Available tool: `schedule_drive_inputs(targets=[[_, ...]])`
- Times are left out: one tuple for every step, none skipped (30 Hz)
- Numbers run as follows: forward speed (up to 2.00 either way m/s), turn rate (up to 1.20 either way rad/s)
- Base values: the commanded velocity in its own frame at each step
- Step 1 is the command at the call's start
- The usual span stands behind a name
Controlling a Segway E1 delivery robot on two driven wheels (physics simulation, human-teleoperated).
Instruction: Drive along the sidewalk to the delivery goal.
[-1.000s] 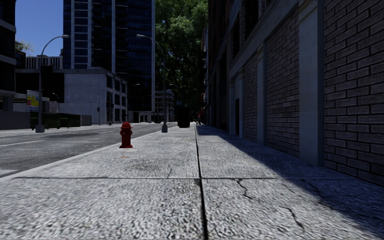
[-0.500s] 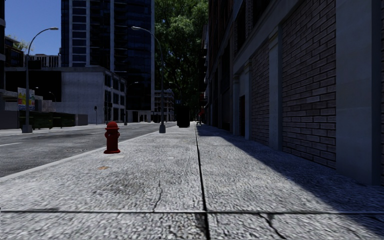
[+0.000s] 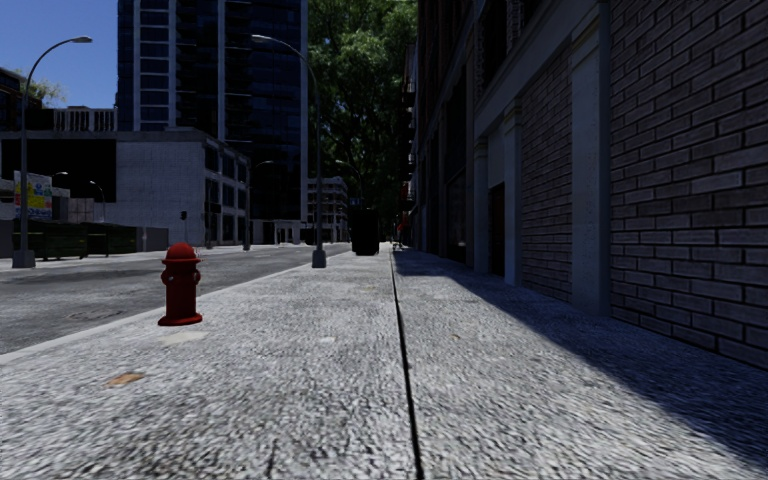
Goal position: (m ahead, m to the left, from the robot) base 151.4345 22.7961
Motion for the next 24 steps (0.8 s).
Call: schedule_drive_inputs(targets=[[2.00, 0.00], [2.00, 0.00], [2.00, 0.00], [2.00, 0.00], [2.00, 0.00], [2.00, 0.00], [2.00, 0.00], [2.00, 0.00], [2.00, 0.00], [2.00, 0.00], [2.00, 0.00], [2.00, 0.00], [2.00, 0.00], [2.00, 0.00], [2.00, 0.00], [2.00, 0.00], [2.00, 0.00], [2.00, 0.00], [2.00, 0.00], [2.00, 0.00], [2.00, 0.00], [2.00, 0.00], [2.00, 0.00], [2.00, 0.00]])
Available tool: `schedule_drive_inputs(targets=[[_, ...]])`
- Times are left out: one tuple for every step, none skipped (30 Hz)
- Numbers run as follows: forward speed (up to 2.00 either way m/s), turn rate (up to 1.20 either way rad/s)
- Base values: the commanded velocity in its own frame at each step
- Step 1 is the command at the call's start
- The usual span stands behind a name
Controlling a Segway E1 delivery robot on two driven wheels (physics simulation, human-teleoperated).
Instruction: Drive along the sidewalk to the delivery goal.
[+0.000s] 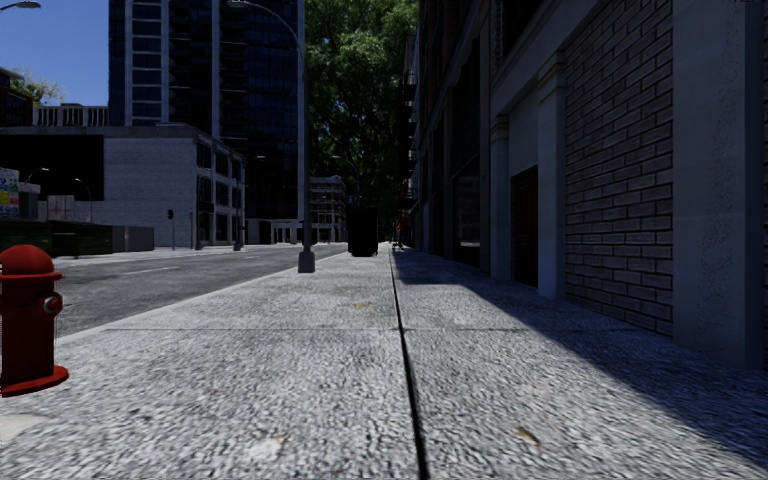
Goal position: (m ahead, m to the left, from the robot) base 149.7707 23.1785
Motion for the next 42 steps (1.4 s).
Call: schedule_drive_inputs(targets=[[2.00, 0.00], [2.00, 0.00], [2.00, 0.00], [2.00, 0.00], [2.00, 0.00], [2.00, 0.00], [2.00, 0.00], [2.00, 0.00], [2.00, 0.00], [2.00, 0.00], [2.00, 0.00], [2.00, 0.00], [2.00, 0.00], [2.00, 0.00], [2.00, 0.00], [2.00, 0.00], [2.00, 0.00], [2.00, 0.00], [2.00, 0.00], [2.00, 0.00], [2.00, 0.00], [2.00, 0.00], [2.00, 0.00], [2.00, 0.00], [2.00, 0.00], [2.00, 0.00], [2.00, 0.00], [2.00, 0.00], [2.00, 0.00], [2.00, 0.00], [2.00, 0.00], [2.00, 0.00], [2.00, 0.00], [2.00, 0.00], [2.00, 0.00], [2.00, 0.00], [2.00, 0.00], [2.00, 0.00], [2.00, 0.00], [2.00, 0.00], [2.00, 0.00], [2.00, 0.00]])
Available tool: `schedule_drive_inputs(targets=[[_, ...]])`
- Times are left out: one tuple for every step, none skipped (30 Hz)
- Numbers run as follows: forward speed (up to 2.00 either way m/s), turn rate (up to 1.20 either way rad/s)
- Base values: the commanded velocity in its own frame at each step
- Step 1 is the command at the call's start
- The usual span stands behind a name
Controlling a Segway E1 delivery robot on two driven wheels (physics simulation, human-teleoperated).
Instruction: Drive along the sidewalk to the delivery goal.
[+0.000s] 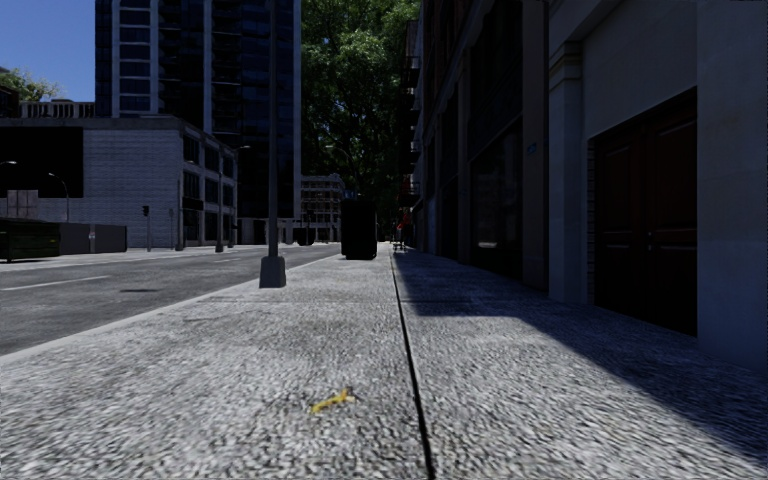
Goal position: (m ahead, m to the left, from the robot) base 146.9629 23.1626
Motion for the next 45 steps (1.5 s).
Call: schedule_drive_inputs(targets=[[2.00, 0.00], [2.00, 0.00], [2.00, 0.00], [2.00, 0.00], [2.00, 0.00], [2.00, 0.00], [2.00, 0.00], [2.00, 0.00], [2.00, 0.00], [2.00, 0.00], [2.00, 0.00], [2.00, 0.00], [2.00, 0.00], [2.00, 0.00], [2.00, 0.00], [2.00, 0.00], [2.00, 0.00], [2.00, 0.00], [2.00, 0.00], [2.00, 0.00], [2.00, 0.00], [2.00, 0.00], [2.00, 0.00], [2.00, 0.00], [2.00, 0.00], [2.00, 0.00], [2.00, 0.00], [2.00, 0.00], [2.00, 0.00], [2.00, 0.00], [2.00, 0.00], [2.00, 0.00], [2.00, 0.00], [2.00, 0.00], [2.00, 0.00], [2.00, 0.00], [2.00, 0.00], [2.00, 0.00], [2.00, 0.00], [2.00, 0.00], [2.00, 0.00], [2.00, 0.00], [2.00, 0.00], [2.00, 0.00], [2.00, 0.00]])
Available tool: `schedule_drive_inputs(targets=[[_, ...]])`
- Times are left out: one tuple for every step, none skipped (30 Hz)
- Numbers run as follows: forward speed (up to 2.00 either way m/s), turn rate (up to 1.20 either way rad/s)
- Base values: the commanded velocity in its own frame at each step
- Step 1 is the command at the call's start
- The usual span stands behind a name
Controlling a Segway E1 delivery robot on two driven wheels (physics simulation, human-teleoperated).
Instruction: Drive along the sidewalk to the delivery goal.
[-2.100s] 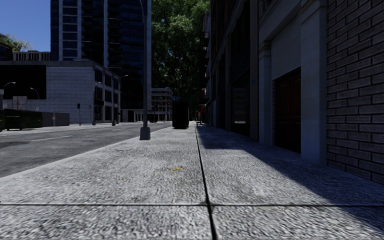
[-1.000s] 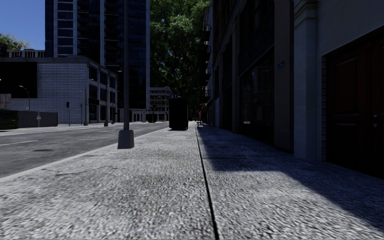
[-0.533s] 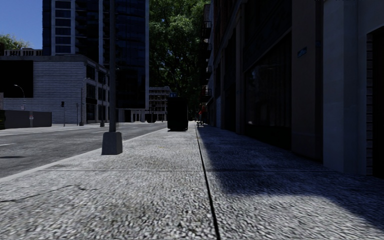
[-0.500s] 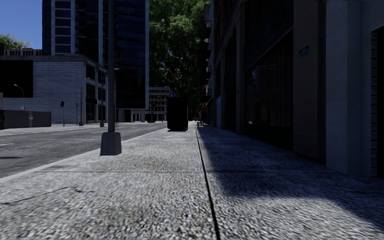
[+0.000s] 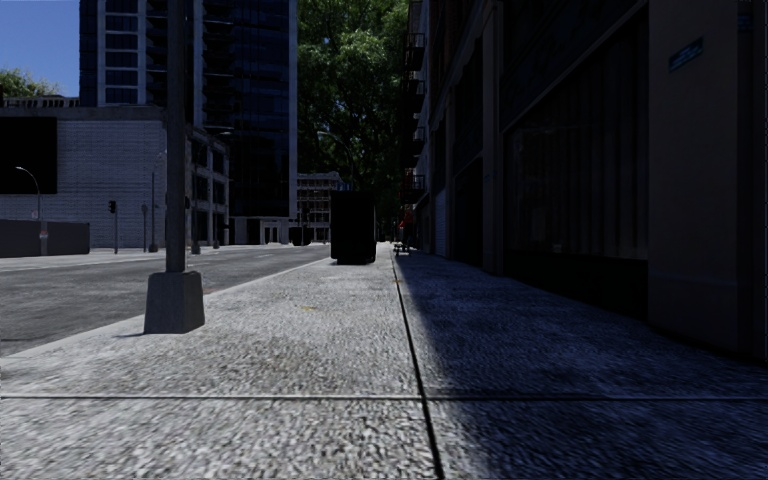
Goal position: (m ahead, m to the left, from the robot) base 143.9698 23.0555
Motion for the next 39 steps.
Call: schedule_drive_inputs(targets=[[2.00, 0.00], [2.00, 0.00], [2.00, 0.00], [2.00, 0.00], [2.00, 0.00], [2.00, 0.00], [2.00, 0.00], [2.00, 0.00], [2.00, 0.00], [2.00, 0.00], [2.00, 0.00], [2.00, 0.00], [2.00, 0.00], [2.00, 0.00], [2.00, 0.00], [2.00, 0.00], [2.00, 0.00], [2.00, 0.00], [2.00, -0.80], [2.00, -1.20], [2.00, -1.20], [2.00, -1.20], [2.00, -1.20], [2.00, 0.00], [2.00, 0.00], [2.00, 0.00], [2.00, 0.00], [2.00, 0.00], [2.00, 0.00], [2.00, 0.00], [2.00, 0.00], [2.00, 0.00], [2.00, 0.00], [2.00, 0.00], [2.00, 0.00], [2.00, 0.00], [2.00, 0.00], [2.00, 0.00], [2.00, 0.00]])
